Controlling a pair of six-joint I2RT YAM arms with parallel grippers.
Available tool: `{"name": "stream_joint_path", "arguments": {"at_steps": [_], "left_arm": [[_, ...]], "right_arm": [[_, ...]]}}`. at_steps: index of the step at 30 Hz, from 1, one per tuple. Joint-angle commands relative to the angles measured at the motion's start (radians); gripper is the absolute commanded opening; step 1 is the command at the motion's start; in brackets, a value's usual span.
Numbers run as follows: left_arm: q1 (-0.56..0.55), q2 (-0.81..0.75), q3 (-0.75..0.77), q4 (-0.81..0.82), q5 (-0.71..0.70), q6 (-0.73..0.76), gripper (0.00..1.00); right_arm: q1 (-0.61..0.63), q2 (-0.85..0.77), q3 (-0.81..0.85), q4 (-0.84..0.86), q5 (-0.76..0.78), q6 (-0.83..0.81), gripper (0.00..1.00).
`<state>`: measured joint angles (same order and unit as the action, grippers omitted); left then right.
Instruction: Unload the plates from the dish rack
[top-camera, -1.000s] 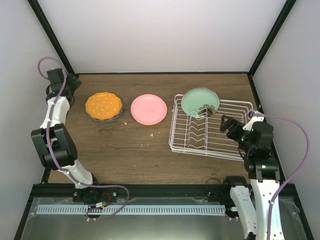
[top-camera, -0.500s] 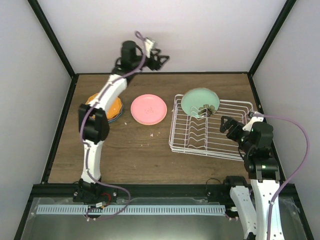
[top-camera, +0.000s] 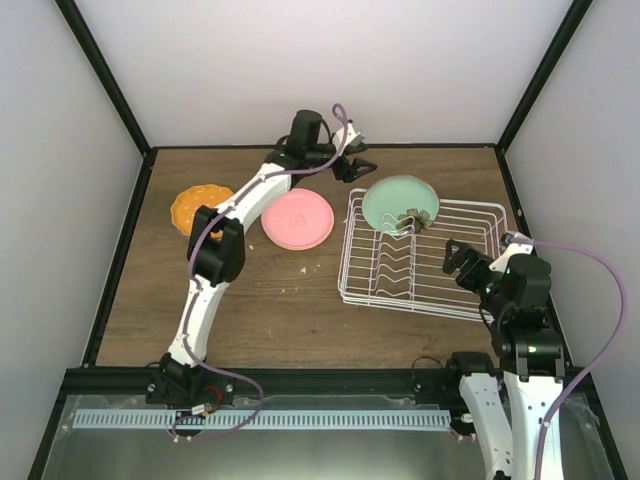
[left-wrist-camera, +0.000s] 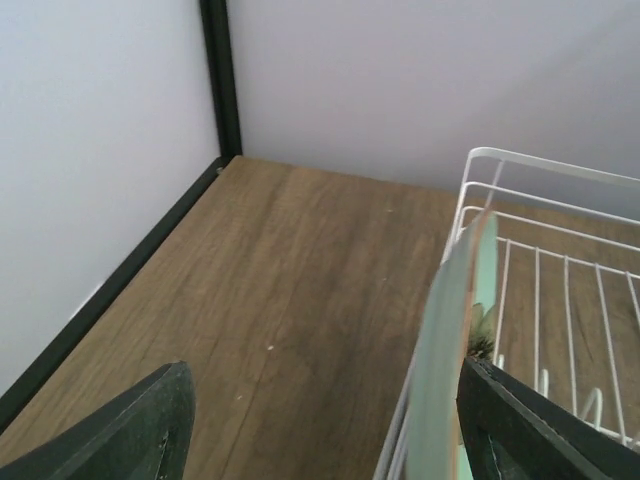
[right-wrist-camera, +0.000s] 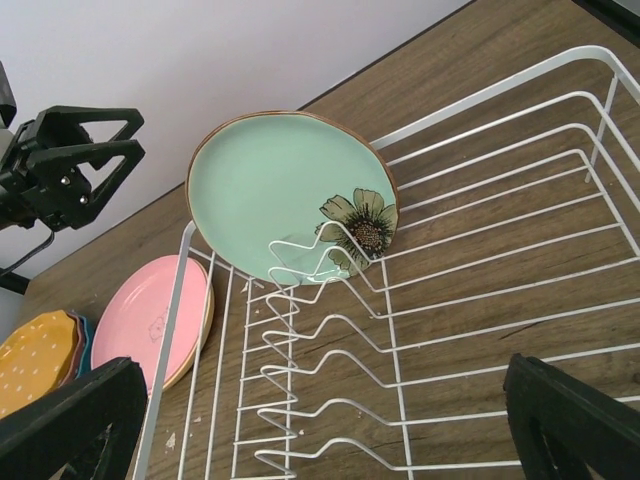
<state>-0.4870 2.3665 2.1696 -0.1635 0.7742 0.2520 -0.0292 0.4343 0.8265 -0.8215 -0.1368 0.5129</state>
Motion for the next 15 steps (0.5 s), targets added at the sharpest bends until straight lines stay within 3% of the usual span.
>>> {"name": "stream_joint_path", "arguments": {"at_steps": [1, 15], "left_arm": [[-0.033, 0.012, 0.036, -0.005, 0.06, 0.082, 0.73], [-0.071, 0.05, 0.027, -0.037, 0.07, 0.118, 0.73]], "right_arm": [[0.009, 0.004, 0.042, -0.018, 0.02, -0.007, 1.0], [0.009, 0.038, 0.042, -0.005, 0.02, -0.033, 1.0]]}}
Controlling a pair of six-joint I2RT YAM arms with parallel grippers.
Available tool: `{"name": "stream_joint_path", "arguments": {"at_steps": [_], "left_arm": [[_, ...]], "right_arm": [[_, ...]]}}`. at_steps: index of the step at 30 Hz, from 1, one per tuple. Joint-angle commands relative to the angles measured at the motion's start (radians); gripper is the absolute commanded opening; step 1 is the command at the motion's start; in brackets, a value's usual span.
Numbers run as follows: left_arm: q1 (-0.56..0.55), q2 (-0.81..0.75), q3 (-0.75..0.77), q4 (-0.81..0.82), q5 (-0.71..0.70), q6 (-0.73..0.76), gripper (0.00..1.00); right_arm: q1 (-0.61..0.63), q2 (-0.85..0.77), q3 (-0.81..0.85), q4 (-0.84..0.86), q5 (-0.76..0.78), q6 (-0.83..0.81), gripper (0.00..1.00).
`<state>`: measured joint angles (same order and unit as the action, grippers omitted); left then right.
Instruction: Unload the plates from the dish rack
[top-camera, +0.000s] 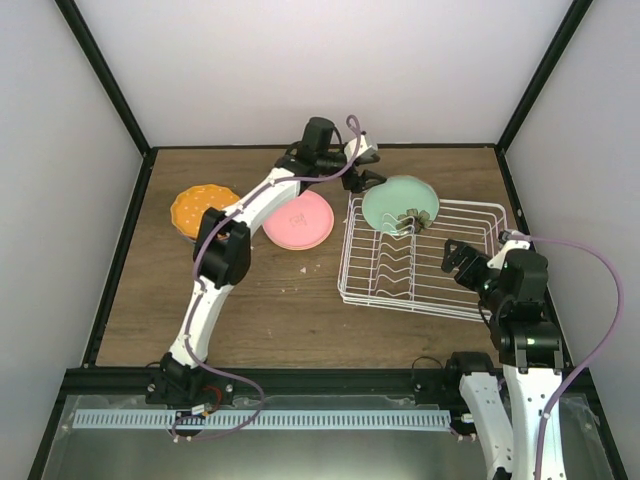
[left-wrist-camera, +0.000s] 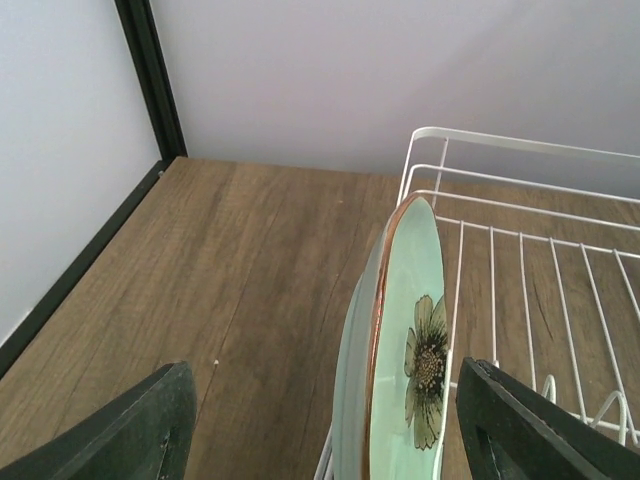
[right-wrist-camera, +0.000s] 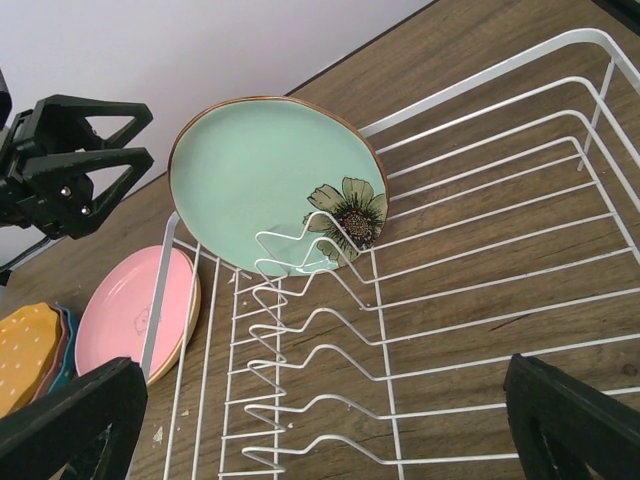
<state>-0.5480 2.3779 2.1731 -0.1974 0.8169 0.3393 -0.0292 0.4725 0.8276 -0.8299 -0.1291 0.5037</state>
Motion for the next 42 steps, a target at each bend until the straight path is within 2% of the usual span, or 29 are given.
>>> {"name": "stream_joint_path", "arguments": {"at_steps": [1, 7, 15, 21, 25, 29, 35, 39, 42], "left_arm": [[-0.013, 0.04, 0.023, -0.005, 0.031, 0.032, 0.73], [-0.036, 0.055, 0.023, -0.024, 0.036, 0.057, 0.72], [-0.059, 0.075, 0.022, -0.042, 0.03, 0.068, 0.62], [-0.074, 0.074, 0.01, -0.042, 0.002, 0.07, 0.38], [-0.082, 0.067, 0.005, -0.041, -0.015, 0.073, 0.19], [-0.088, 0.055, 0.001, -0.03, -0.029, 0.06, 0.05], [-0.107, 0.005, -0.016, 0.065, -0.082, -0.055, 0.04], [-0.128, -0.043, -0.017, 0.198, -0.164, -0.171, 0.04], [-0.147, -0.072, -0.005, 0.245, -0.228, -0.19, 0.04]], "right_arm": [[0.009, 0.001, 0.041, 0.002, 0.015, -0.026, 1.0], [0.009, 0.009, 0.045, 0.005, 0.021, -0.036, 1.0], [0.009, 0.003, 0.051, -0.012, 0.03, -0.04, 1.0], [0.009, -0.007, 0.055, -0.028, 0.038, -0.042, 1.0], [0.009, -0.012, 0.06, -0.034, 0.043, -0.043, 1.0], [0.008, -0.018, 0.063, -0.038, 0.046, -0.042, 1.0], [0.009, -0.032, 0.062, -0.047, 0.049, -0.039, 1.0], [0.009, -0.04, 0.054, -0.044, 0.044, -0.035, 1.0], [0.009, -0.041, 0.05, -0.037, 0.037, -0.031, 1.0]]}}
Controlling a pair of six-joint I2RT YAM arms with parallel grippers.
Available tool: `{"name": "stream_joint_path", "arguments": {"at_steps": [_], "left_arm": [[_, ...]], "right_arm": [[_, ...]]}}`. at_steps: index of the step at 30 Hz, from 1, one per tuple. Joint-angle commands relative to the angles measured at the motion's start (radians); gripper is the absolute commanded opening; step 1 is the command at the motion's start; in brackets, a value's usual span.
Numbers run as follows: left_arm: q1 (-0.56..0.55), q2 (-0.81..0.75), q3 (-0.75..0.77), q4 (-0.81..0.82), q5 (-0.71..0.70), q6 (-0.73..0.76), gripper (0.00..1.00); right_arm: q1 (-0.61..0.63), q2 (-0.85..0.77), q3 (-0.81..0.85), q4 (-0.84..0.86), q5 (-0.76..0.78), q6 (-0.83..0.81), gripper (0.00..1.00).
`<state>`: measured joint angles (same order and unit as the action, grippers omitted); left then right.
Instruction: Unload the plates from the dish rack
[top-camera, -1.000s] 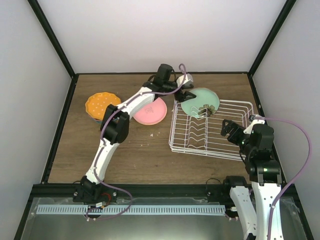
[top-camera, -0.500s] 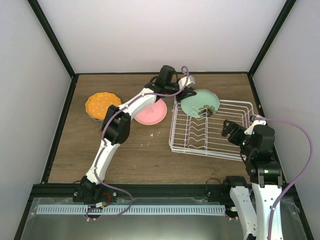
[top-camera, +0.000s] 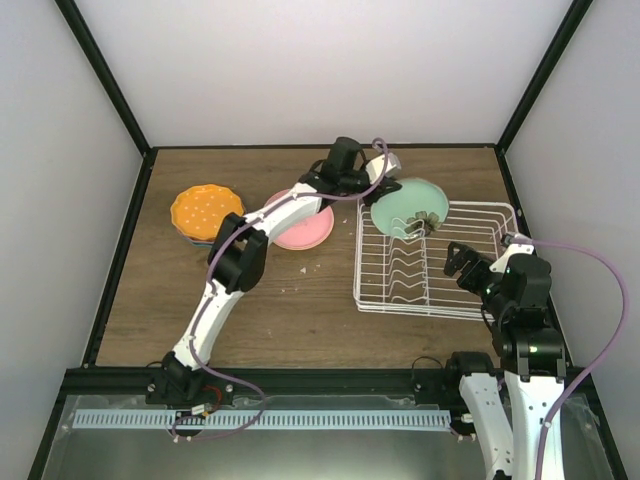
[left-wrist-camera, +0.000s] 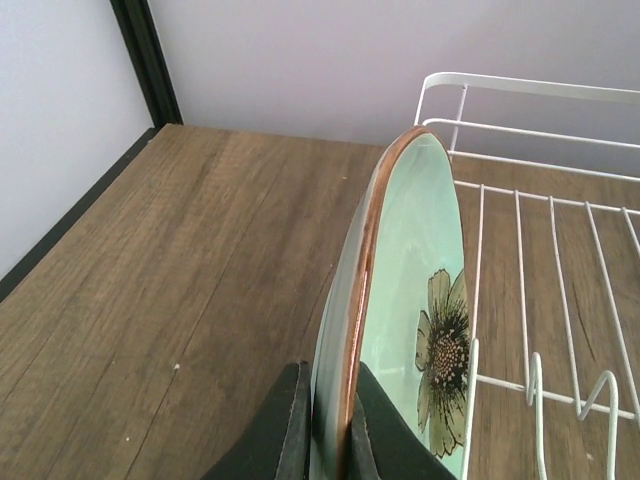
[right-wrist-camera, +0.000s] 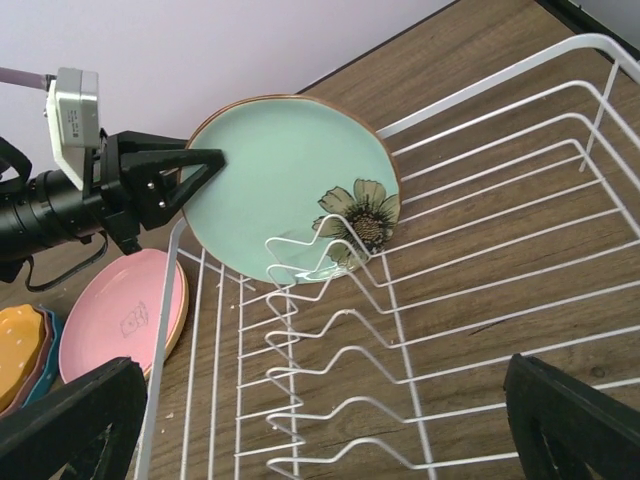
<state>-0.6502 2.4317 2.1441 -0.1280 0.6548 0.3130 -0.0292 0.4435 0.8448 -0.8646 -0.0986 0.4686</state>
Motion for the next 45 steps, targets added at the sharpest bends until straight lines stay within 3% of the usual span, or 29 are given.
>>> {"name": "stream_joint_path", "arguments": {"at_steps": [1, 15, 21, 25, 29, 37, 45], "left_arm": [[-0.051, -0.134, 0.027, 0.183, -0.082, -0.162, 0.04], [-0.085, -0.244, -0.006, 0.175, -0.207, 0.075, 0.04], [-0.068, -0.295, 0.034, 0.19, -0.301, 0.064, 0.04], [-0.007, -0.342, 0.069, 0.21, -0.391, -0.076, 0.04], [0.156, -0.396, 0.04, 0.193, -0.474, -0.357, 0.04], [0.495, -0.593, -0.464, 0.213, -0.367, -0.879, 0.04], [0.586, -0.742, -0.828, 0.266, -0.249, -1.087, 0.04]], "right_arm": [[0.009, -0.011, 0.031, 0.0, 0.004, 0.005, 1.0], [0.009, -0.021, 0.011, 0.016, -0.01, 0.013, 1.0], [0.009, -0.025, 0.006, 0.017, -0.01, 0.019, 1.0], [0.009, -0.022, -0.003, 0.028, -0.014, 0.019, 1.0], [0.009, -0.009, -0.009, 0.044, -0.026, 0.017, 1.0], [0.009, 0.012, -0.01, 0.06, -0.033, 0.003, 1.0], [0.009, 0.047, -0.019, 0.087, -0.055, 0.005, 1.0]]}}
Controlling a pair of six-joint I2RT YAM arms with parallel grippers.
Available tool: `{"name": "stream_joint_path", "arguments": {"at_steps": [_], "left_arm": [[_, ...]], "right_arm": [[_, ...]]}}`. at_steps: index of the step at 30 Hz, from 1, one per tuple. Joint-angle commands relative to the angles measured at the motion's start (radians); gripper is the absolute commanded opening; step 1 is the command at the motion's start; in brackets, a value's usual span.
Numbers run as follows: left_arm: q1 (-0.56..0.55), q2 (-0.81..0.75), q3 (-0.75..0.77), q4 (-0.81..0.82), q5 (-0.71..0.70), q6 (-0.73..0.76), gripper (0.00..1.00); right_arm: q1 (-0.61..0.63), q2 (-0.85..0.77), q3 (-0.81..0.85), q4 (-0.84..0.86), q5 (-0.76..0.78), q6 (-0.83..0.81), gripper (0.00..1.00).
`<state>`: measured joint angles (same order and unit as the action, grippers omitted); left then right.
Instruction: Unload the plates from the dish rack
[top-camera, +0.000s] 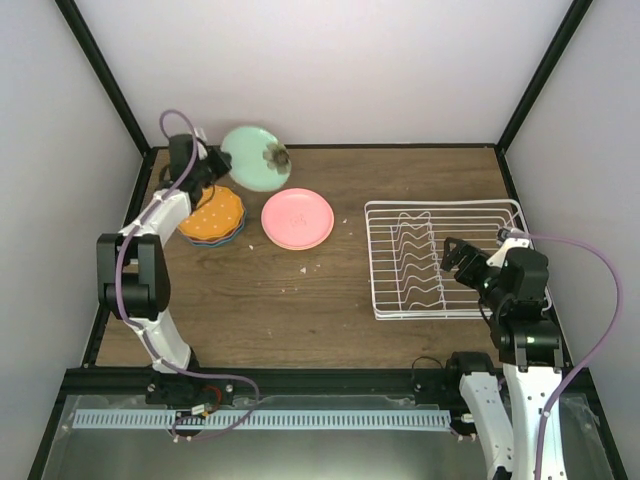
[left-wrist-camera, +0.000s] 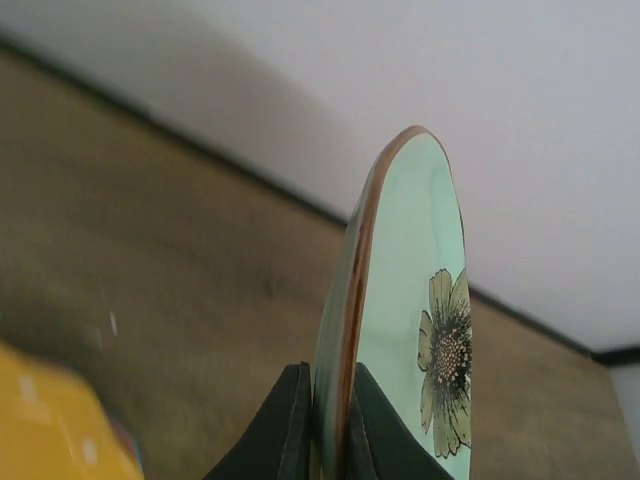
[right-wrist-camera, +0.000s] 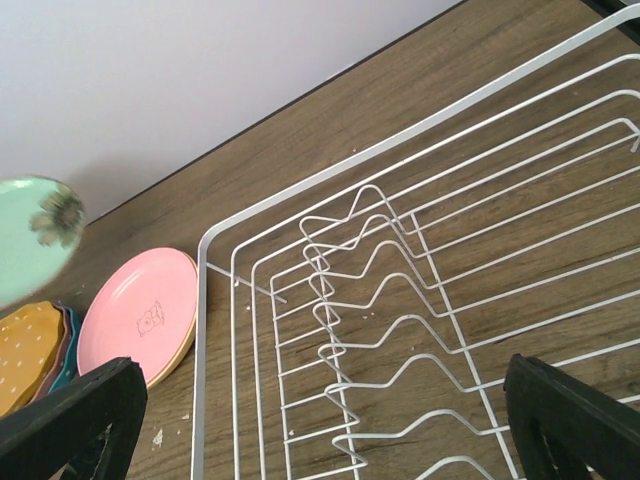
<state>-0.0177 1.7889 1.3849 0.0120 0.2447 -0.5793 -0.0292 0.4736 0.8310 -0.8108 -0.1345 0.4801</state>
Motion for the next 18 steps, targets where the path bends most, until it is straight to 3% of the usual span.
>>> {"name": "stream_joint_path", "arguments": {"at_steps": [1, 9, 18], "left_arm": [[-0.046, -0.108, -0.105, 0.127, 0.172, -0.21, 0.04], [-0.05, -0.135, -0.273, 0.12, 0.231, -0.262, 0.04], [-0.097, -0.087, -0.316, 0.16, 0.284, -0.241, 0.04]], "right_arm": [[0.009, 0.023, -0.006, 0.037, -0.023, -0.007, 1.0], [0.009, 0.039, -0.002, 0.044, -0.025, -0.007, 1.0], [0.009, 0.043, 0.0, 0.044, -0.027, -0.008, 1.0]]}}
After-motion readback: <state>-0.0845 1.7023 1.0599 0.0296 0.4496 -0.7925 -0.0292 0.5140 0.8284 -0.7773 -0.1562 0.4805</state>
